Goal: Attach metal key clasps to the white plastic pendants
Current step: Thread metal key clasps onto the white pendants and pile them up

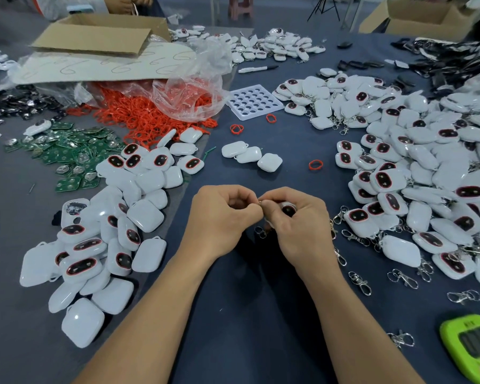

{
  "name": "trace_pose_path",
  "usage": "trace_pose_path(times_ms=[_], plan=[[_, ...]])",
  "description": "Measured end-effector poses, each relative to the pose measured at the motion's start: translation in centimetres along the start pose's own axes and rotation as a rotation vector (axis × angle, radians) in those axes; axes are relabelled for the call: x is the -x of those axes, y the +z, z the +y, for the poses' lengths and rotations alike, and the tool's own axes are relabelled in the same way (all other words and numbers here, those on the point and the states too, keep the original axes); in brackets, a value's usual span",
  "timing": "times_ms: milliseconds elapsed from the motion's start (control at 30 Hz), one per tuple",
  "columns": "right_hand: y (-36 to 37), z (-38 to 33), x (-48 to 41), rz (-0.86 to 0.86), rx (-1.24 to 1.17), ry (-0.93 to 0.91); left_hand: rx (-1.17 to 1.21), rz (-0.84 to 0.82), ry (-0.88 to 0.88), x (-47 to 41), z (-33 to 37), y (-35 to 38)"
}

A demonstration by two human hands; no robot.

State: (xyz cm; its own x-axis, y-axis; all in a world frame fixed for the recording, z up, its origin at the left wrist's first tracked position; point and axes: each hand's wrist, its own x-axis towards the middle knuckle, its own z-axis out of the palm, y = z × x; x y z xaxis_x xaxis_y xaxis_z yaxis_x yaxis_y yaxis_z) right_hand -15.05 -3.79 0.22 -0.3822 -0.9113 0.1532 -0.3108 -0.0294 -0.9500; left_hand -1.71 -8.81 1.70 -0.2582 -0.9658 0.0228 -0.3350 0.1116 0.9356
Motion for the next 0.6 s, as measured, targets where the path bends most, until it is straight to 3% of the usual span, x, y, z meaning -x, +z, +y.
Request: trace_pose_path(times_ms=[100,167,200,333,600], plan=[[-0.1,0.1,-0.2,0.057,-0.085,0.097,-0.173,0.265,-0.002,-0.5,-0.2,-0.8],[-0.5,0.3,-0.5,0.088,-0.164,0.141,-0.461,0.449,-0.006,-0.7,-0.5,-1.4],[-0.6,0.4,-0.6,0.097,-0.184,0.141,-0.587,0.461,0.008,-0.7,-0.5,-1.4],[-0.9,0.5,-0.6,0.082,-0.143,0.070,-0.854,0.217,0.087,-0.7,-0.6,0.2],[-0.5,0.9,-0.9,0.039,0.080,0.062,-0.675,-0.043,0.106,-1.2,-0.7,-0.4]])
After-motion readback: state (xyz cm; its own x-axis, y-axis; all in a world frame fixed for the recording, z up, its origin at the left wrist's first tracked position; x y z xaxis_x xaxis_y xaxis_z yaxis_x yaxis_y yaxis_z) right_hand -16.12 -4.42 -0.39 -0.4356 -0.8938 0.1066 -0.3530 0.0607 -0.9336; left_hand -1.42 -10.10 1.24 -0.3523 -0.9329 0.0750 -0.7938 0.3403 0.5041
